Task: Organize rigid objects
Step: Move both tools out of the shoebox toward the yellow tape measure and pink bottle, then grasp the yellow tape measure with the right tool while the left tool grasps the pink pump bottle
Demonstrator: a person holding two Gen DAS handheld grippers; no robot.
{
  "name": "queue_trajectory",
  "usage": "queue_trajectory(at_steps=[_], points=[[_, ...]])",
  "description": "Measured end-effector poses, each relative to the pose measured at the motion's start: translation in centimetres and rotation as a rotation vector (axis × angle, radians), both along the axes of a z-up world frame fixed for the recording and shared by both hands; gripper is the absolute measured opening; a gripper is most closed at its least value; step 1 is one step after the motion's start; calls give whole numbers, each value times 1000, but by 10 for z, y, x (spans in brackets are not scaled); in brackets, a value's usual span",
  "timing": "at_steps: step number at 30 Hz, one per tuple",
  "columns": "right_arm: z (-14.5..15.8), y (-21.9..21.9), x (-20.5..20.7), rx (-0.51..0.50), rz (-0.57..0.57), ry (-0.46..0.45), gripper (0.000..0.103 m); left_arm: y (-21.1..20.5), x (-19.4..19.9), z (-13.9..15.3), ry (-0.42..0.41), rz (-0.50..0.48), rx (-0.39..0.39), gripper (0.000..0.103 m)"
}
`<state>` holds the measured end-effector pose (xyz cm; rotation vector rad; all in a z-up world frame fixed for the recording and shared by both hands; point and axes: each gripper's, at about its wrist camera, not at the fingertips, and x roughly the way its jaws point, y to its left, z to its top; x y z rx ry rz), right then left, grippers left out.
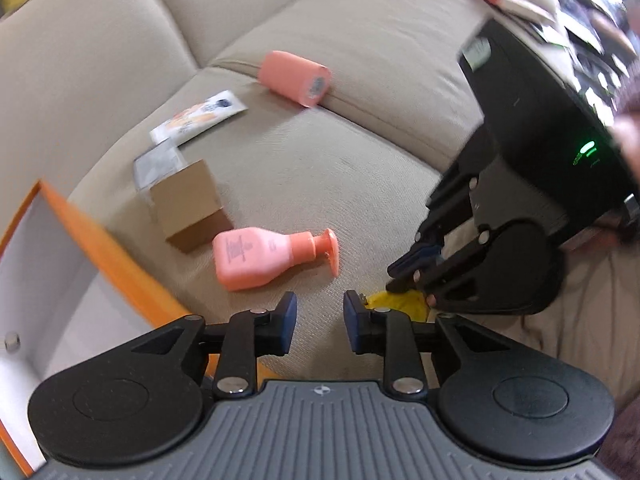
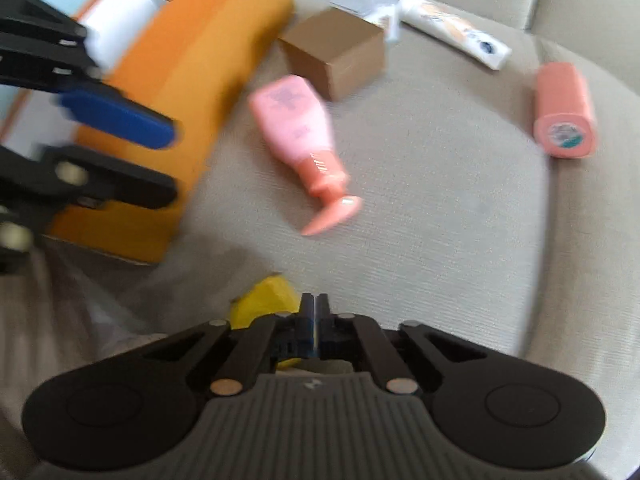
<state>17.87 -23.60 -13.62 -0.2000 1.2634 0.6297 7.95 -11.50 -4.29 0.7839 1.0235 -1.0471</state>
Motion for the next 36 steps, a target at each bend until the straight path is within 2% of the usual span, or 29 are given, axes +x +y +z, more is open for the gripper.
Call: queue_trajectory(at_steps=[1, 2, 3, 10, 17, 21, 23, 24, 25, 27, 28, 30, 32, 34, 35, 36], points=[[2, 1, -2, 20, 26, -2, 16, -3, -1, -2, -10, -31, 15, 35], [4, 3, -4, 24, 61, -14, 42, -7, -2, -4, -18, -58, 30, 35], [5, 7, -8, 17, 100, -33, 56, -9, -2, -6, -17, -76, 43, 35], [-10, 35, -22, -80, 295, -55, 55, -14, -6, -17, 5, -140, 92, 36], [-21, 51, -18, -133, 336, -33, 55, -12, -4, -18, 2, -137, 104, 38], [-22, 53, -15, -129, 321, -22, 53, -10, -7, -15, -34, -162, 96, 42], [-20, 51, -14, -122, 299, -28, 52, -9, -10, -14, -81, -192, 93, 43], [-17, 49, -12, -121, 275, -37, 34, -10, -13, -14, -116, -214, 96, 45], [-13, 43, -9, -104, 234, -35, 33, -11, -15, -15, -148, -239, 101, 46], [-8, 25, 2, -46, 118, -4, 0, -14, -18, -17, -194, -285, 122, 48], [-9, 15, 8, -65, 48, -1, 0, -17, -18, -19, -206, -306, 134, 48], [-12, -3, 21, -43, -62, 30, 1, -23, -20, -23, -220, -357, 151, 48], [-5, -14, 27, 78, -93, 54, 9, -28, -19, -24, -222, -392, 164, 48], [3, -5, 19, 90, 9, 3, 31, -29, -18, -24, -209, -405, 176, 48], [5, 4, 13, 69, 78, -29, 49, -29, -17, -24, -201, -409, 179, 48], [5, 14, 6, 43, 149, -56, 49, -28, -18, -24, -195, -412, 180, 48]])
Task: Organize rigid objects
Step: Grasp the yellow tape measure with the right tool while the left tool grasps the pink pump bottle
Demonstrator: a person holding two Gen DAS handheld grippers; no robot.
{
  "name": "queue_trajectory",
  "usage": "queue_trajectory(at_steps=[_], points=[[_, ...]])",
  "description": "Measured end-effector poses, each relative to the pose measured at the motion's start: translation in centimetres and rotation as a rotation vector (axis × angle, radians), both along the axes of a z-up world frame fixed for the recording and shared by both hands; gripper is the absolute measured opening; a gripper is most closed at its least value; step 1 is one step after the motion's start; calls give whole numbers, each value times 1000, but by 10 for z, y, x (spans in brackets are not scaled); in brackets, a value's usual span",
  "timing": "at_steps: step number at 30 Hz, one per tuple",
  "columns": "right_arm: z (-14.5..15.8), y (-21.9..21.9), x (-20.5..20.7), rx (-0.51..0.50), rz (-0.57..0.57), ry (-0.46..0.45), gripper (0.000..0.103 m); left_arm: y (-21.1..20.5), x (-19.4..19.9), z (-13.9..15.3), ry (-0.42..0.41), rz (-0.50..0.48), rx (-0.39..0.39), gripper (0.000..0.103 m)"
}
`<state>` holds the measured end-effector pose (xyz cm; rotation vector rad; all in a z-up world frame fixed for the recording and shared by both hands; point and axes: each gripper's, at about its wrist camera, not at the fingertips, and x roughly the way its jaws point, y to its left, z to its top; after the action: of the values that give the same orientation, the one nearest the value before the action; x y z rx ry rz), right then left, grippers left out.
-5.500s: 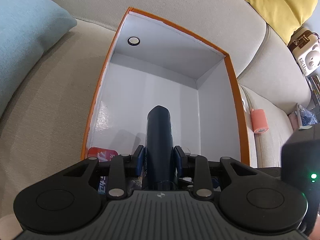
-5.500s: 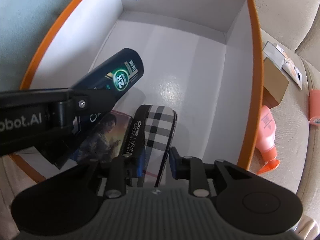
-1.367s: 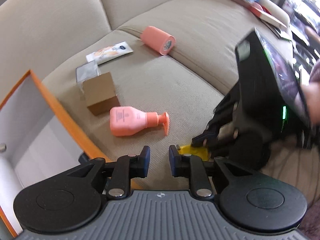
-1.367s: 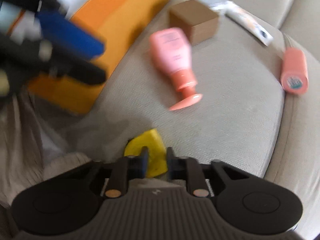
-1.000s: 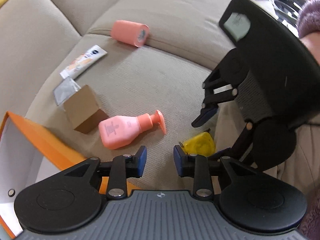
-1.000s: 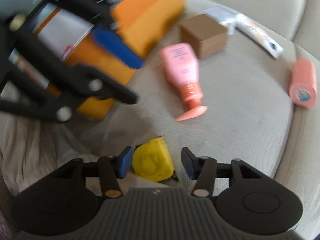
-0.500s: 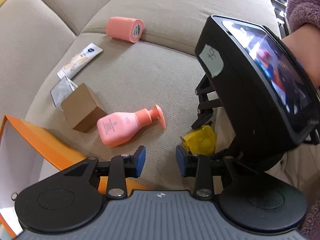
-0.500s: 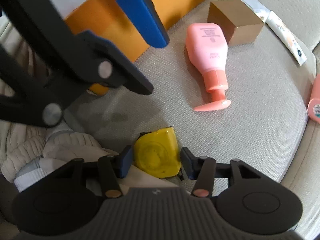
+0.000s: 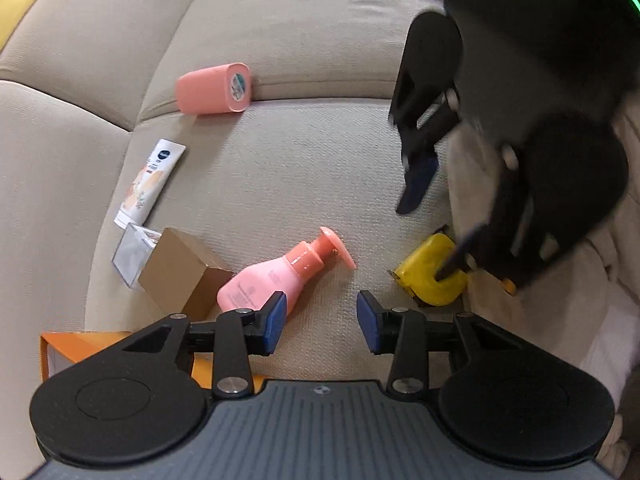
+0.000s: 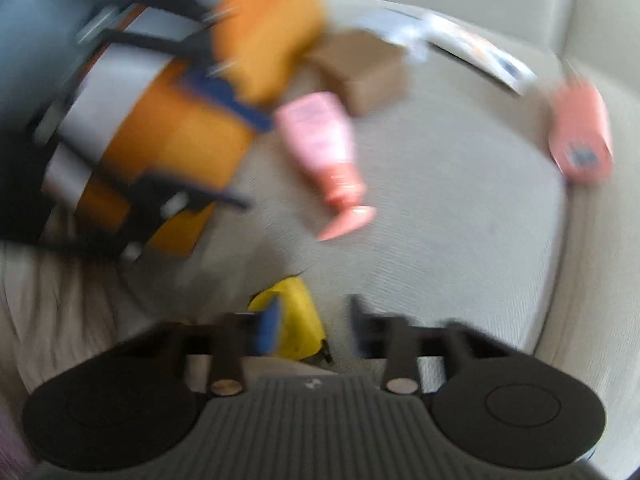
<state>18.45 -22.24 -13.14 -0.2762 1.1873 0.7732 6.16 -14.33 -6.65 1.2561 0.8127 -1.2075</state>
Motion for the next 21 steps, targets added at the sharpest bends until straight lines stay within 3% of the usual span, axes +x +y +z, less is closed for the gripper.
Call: queue_trajectory(at_steps=[2, 7, 16, 18, 21], points=[[-4, 18, -8, -54, 109, -25, 49, 3, -3, 2, 6, 2, -2, 48], [-15, 48, -8, -131, 203, -23, 54, 12, -5, 7, 12, 26, -22, 48], [-34, 91, -7, -272, 252, -14, 60, 25, -6, 16, -13, 58, -61, 51], [-34, 96, -7, -285, 259, -19, 53, 28, -7, 18, -19, 65, -72, 52], [-32, 100, -5, -278, 236, -11, 52, 31, -7, 18, -27, 71, -77, 52]])
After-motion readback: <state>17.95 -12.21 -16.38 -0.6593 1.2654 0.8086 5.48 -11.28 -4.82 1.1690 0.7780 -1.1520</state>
